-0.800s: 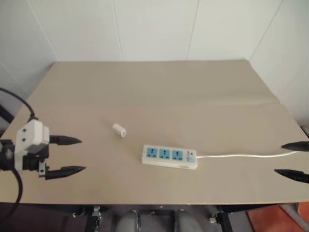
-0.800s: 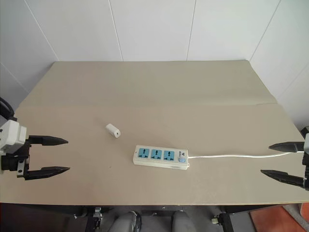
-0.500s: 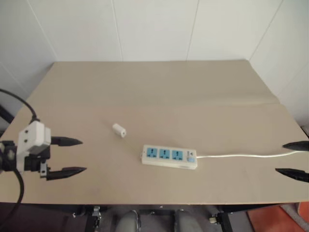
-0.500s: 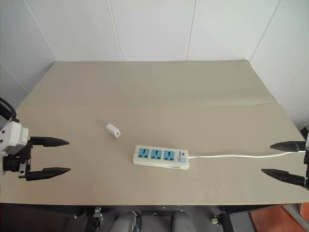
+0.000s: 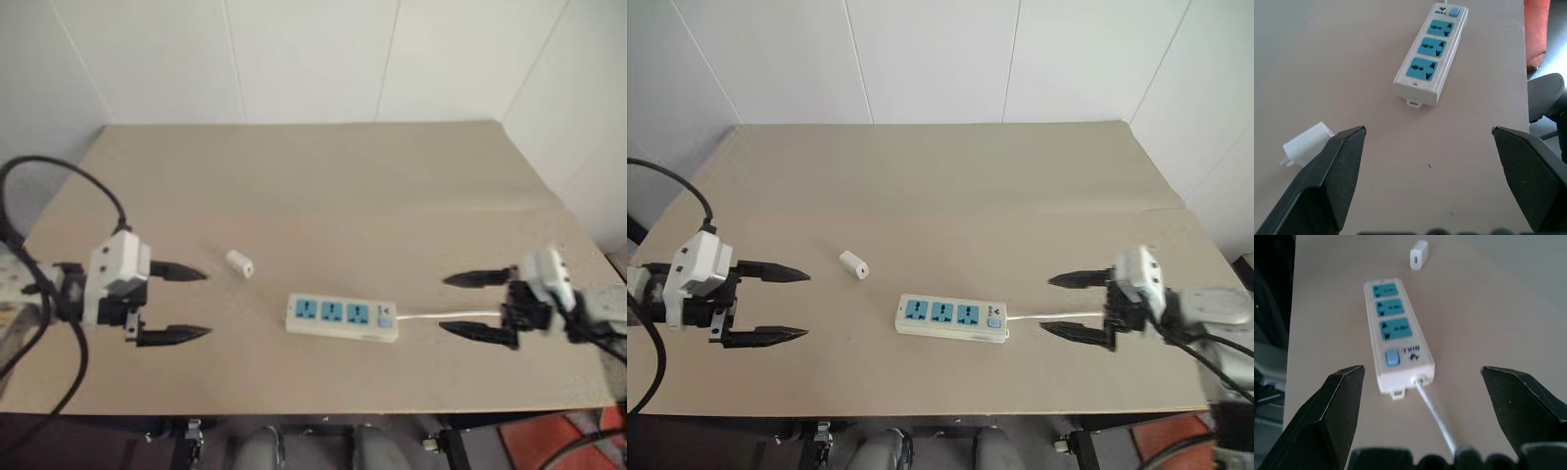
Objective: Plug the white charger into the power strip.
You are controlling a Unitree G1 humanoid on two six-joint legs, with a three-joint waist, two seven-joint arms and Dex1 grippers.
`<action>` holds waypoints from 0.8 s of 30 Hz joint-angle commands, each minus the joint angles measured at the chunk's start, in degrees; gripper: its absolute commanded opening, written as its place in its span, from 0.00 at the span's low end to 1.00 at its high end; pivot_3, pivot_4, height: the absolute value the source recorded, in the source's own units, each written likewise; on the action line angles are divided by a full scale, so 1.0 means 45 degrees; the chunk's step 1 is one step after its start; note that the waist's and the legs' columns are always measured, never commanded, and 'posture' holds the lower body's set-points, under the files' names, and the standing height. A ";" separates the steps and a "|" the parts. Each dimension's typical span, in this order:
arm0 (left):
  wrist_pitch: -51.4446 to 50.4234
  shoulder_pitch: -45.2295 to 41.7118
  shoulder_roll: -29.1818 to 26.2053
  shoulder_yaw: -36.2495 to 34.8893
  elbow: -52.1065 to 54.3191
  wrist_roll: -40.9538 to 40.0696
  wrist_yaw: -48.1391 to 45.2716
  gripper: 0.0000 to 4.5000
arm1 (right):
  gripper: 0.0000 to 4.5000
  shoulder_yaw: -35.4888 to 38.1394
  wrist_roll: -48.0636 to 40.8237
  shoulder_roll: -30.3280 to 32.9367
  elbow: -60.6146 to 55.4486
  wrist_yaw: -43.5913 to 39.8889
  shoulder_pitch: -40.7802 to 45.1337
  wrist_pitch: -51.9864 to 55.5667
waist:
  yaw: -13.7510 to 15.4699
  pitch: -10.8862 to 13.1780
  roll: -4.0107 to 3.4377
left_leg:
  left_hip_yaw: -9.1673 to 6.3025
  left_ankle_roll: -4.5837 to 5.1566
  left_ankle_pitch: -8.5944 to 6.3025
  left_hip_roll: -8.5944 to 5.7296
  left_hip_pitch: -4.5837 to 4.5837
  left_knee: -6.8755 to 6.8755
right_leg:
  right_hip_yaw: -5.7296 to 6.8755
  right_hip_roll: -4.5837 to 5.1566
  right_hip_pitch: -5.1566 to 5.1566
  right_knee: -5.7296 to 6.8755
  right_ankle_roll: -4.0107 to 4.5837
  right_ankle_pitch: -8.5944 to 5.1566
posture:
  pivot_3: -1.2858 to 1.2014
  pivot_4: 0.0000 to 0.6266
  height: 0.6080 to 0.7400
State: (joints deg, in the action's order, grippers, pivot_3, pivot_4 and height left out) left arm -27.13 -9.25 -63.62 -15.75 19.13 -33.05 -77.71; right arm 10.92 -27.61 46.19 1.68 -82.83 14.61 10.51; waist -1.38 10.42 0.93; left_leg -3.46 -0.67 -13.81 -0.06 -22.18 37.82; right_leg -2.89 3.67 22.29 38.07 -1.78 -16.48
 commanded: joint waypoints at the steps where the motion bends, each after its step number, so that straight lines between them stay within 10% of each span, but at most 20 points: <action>1: 0.0318 -0.0785 0.0083 0.0624 -0.0144 -0.0058 -0.0248 1.00 | 0.99 -0.0795 0.0335 -0.0506 0.0906 -0.0524 0.0714 -0.1145 | 0.0024 0.0000 0.0000 | -0.0001 0.0000 0.0000 -0.0001 0.0001 0.0001 | 0.0001 0.0000 -0.0001 0.0000 0.0000 0.0000 | 0.52 0.24 1.00; 24: 0.0637 -0.1893 0.0569 0.2110 -0.0429 0.0451 -0.0469 1.00 | 0.99 -0.2767 0.1347 -0.2978 0.5166 -0.1496 0.2158 -0.4848 | -0.0208 0.0000 -0.0001 | -0.0002 0.0001 0.0000 0.0005 0.0018 0.0007 | -0.0011 -0.0015 0.0003 0.0029 0.0002 0.0003 | 0.52 0.24 1.00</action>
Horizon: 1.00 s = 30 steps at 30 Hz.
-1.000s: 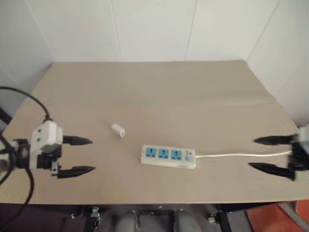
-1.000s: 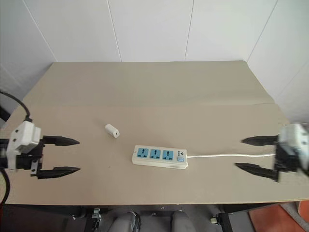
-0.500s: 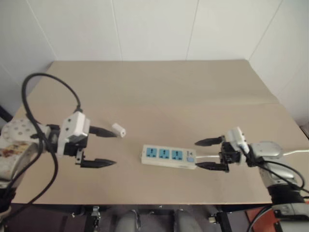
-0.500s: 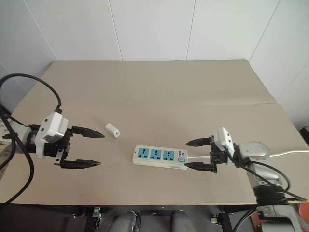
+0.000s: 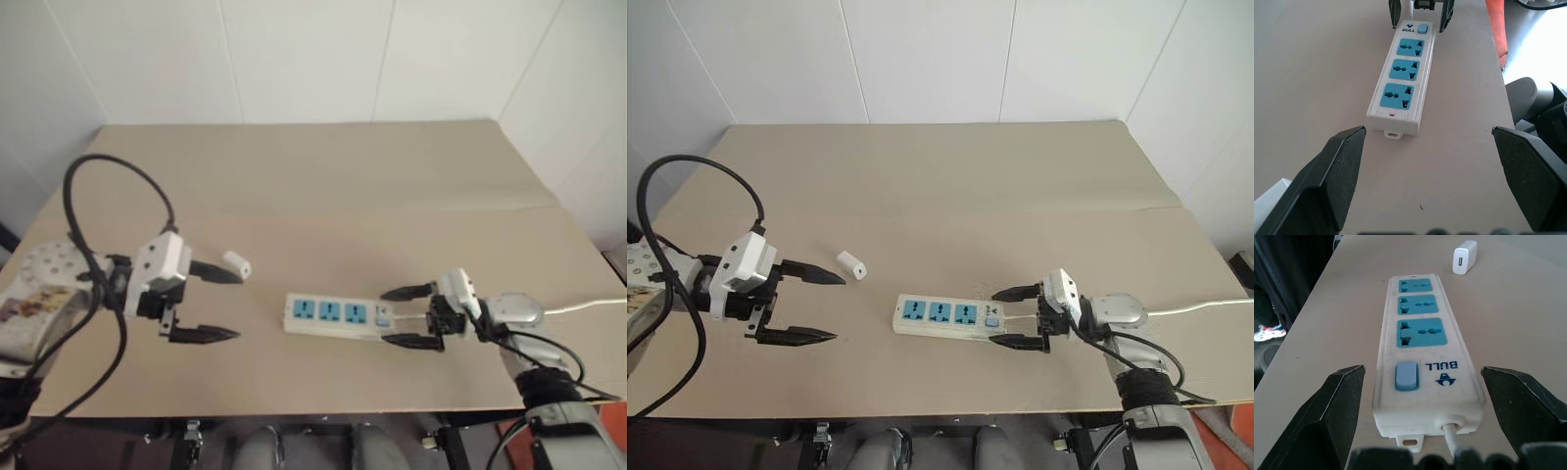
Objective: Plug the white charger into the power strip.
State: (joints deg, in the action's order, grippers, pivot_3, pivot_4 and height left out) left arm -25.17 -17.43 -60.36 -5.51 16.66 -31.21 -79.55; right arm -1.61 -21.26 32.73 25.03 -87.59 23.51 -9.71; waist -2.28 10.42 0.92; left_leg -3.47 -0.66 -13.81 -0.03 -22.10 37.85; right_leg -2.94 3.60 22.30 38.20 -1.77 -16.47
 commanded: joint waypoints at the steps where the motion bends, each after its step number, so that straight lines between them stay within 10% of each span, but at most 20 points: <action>1: 0.0211 -0.0051 -0.0143 -0.0156 0.0147 0.0053 -0.0044 1.00 | 0.99 -0.0028 0.0007 0.0003 0.0074 -0.0438 0.0171 -0.0507 | -0.0018 0.0000 0.0000 | -0.0001 0.0000 0.0000 0.0000 0.0000 0.0000 | -0.0001 0.0000 0.0000 0.0000 0.0000 0.0000 | 0.52 0.24 1.00; 23: 0.0193 0.0006 0.0099 -0.0095 0.0208 0.0097 0.0117 1.00 | 0.99 -0.0239 0.0972 -0.0911 0.2071 0.0265 0.0361 -0.2854 | -0.0076 -0.0002 0.0003 | 0.0011 0.0000 0.0000 0.0012 0.0030 0.0000 | -0.0027 -0.0017 -0.0007 0.0019 0.0001 0.0001 | 0.52 0.24 1.00; 30: 0.0203 0.0143 0.0103 -0.0142 0.0268 0.0125 0.0204 1.00 | 0.76 -0.0237 0.1060 -0.1079 0.2546 0.0234 0.0571 -0.3024 | -0.0081 -0.0008 0.0014 | 0.0045 0.0000 0.0000 0.0016 0.0076 0.0000 | -0.0071 -0.0027 -0.0013 0.0059 0.0002 0.0001 | 0.52 0.24 1.00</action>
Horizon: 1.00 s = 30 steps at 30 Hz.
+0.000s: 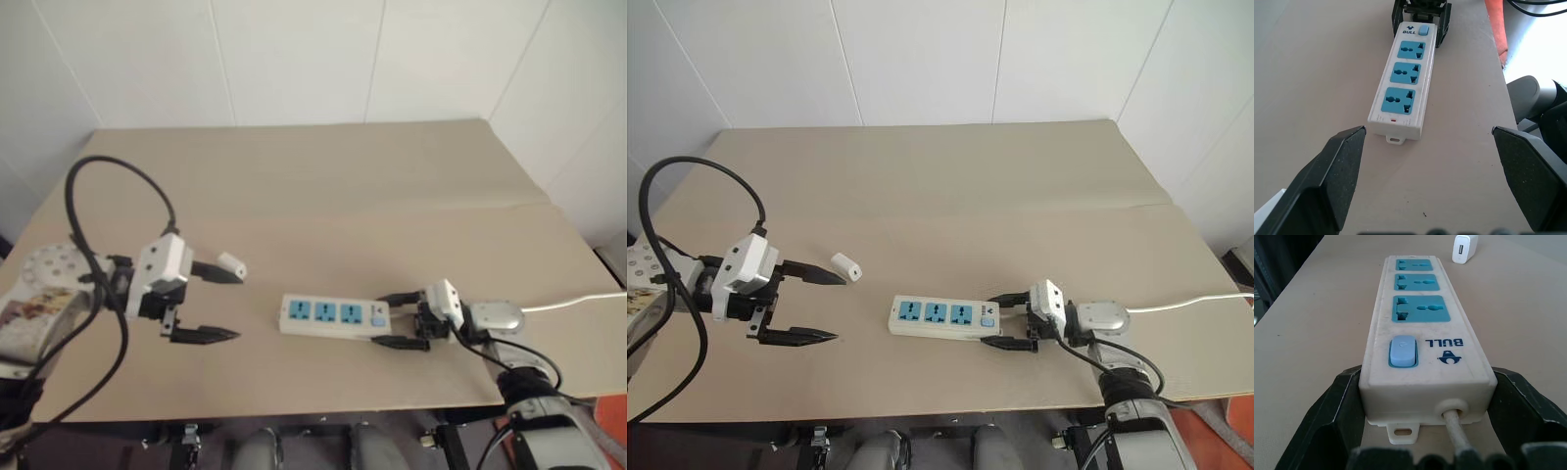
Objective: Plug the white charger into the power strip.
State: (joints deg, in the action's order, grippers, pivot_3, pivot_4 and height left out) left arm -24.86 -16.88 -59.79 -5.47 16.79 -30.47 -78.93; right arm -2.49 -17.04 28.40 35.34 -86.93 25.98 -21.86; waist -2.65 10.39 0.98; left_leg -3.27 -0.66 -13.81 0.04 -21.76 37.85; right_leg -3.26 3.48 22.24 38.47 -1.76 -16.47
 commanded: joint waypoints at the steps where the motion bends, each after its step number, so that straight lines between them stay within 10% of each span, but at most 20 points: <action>1: 0.0142 0.0027 -0.0023 -0.0147 0.0241 -0.0038 0.0074 1.00 | 0.76 -0.0039 0.0113 -0.0141 0.0270 0.0074 0.0042 -0.0365 | 0.0000 -0.0004 0.0008 | 0.0003 0.0000 0.0000 0.0002 0.0003 0.0000 | -0.0003 -0.0002 0.0000 0.0003 0.0000 0.0000 | 0.52 0.24 1.00; 14: 0.1599 -0.2954 0.0398 0.0937 -0.2082 0.1167 -0.0550 1.00 | 0.76 -0.0576 -0.0182 -0.0365 -0.0772 -0.0686 0.0453 0.0054 | 0.0020 -0.0009 0.0018 | 0.0030 -0.0001 0.0000 0.0002 0.0016 0.0001 | -0.0026 -0.0011 0.0006 0.0023 0.0000 0.0000 | 0.52 0.24 1.00; 21: 0.6613 -0.9744 -0.0029 0.7896 -0.8749 0.4941 -0.3015 1.00 | 0.76 -0.1410 0.0295 -0.0504 0.0002 -0.1052 0.1125 0.0338 | 0.0025 -0.0008 0.0020 | 0.0030 -0.0001 0.0000 -0.0019 -0.0001 0.0008 | -0.0028 -0.0018 0.0015 0.0017 -0.0003 -0.0001 | 0.52 0.24 1.00; 30: 1.2375 -1.4773 0.4068 1.2597 -1.7722 0.8682 -0.3015 1.00 | 0.76 -0.1879 0.0556 -0.0370 -0.0104 -0.0735 0.0998 0.0809 | -0.0022 -0.0004 0.0027 | 0.0030 0.0002 0.0000 -0.0023 -0.0056 0.0024 | -0.0035 -0.0020 0.0046 -0.0002 -0.0008 -0.0004 | 0.52 0.24 1.00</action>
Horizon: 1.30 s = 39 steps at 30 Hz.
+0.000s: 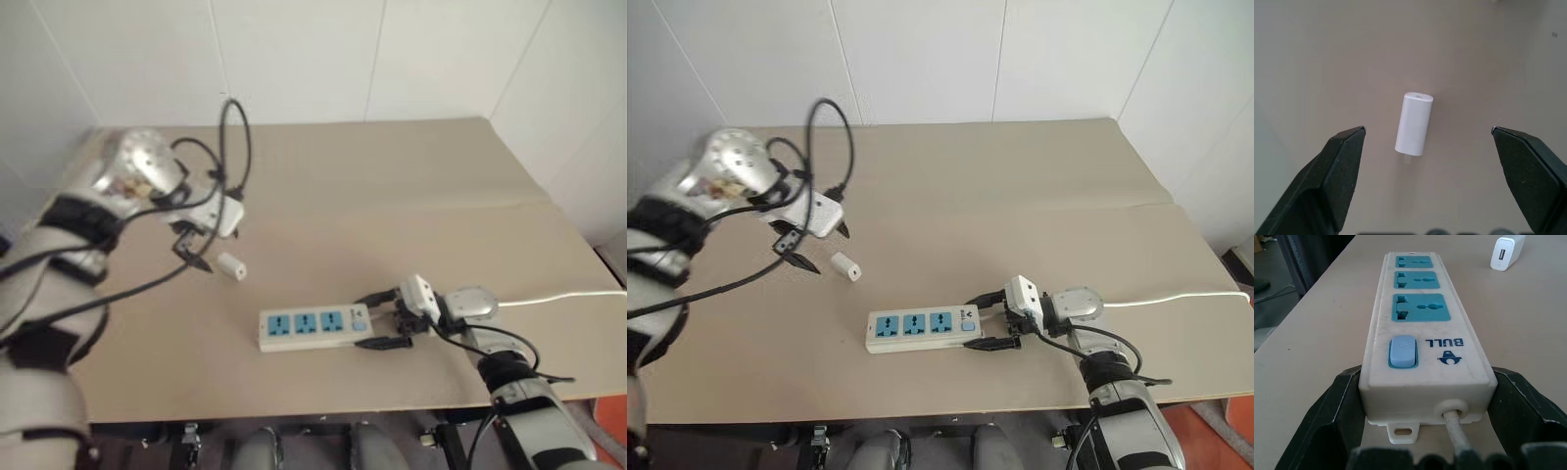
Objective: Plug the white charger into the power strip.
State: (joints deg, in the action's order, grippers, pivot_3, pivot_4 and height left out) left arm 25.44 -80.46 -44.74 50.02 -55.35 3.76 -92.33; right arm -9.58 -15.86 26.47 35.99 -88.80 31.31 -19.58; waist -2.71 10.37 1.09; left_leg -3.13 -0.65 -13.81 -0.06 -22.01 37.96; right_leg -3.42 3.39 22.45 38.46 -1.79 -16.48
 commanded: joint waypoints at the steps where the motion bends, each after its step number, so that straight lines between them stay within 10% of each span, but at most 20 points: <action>1: 0.1410 -0.0757 0.1196 0.0152 -0.2222 0.1450 -0.0038 1.00 | 0.76 -0.0320 0.0292 0.0085 -0.0401 -0.0256 -0.0282 0.0404 | 0.0006 0.0001 0.0002 | -0.0002 0.0000 0.0000 -0.0001 -0.0004 0.0000 | 0.0000 -0.0001 0.0003 0.0002 -0.0002 -0.0001 | 0.52 0.24 1.00; 22: 0.3413 -0.0530 0.3526 -0.0976 -0.4318 0.6217 0.2590 1.00 | 0.76 -0.0299 0.0360 0.0595 -0.2333 0.0713 -0.1312 0.1610 | 0.0024 0.0011 0.0020 | -0.0005 0.0002 0.0000 -0.0010 -0.0068 0.0028 | -0.0006 0.0003 0.0068 0.0039 -0.0012 -0.0004 | 0.52 0.24 1.00; 39: 0.3952 -0.0274 0.4132 -0.1971 -0.4391 0.6516 0.1424 1.00 | 0.76 -0.0344 0.0585 0.0691 -0.2347 0.1081 -0.1405 0.1549 | 0.0012 0.0010 0.0022 | -0.0005 0.0002 0.0000 -0.0010 -0.0057 0.0045 | -0.0006 0.0002 0.0057 0.0059 -0.0013 -0.0004 | 0.52 0.24 1.00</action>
State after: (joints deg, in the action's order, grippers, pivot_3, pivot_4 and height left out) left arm 42.52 -81.27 -26.18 42.29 -75.11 33.33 -85.44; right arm -10.08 -15.11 28.77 25.14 -84.20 26.25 -13.29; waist -2.66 10.41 1.19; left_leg -3.16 -0.64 -13.81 -0.11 -22.27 38.17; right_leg -3.44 3.40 22.71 38.74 -1.85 -16.50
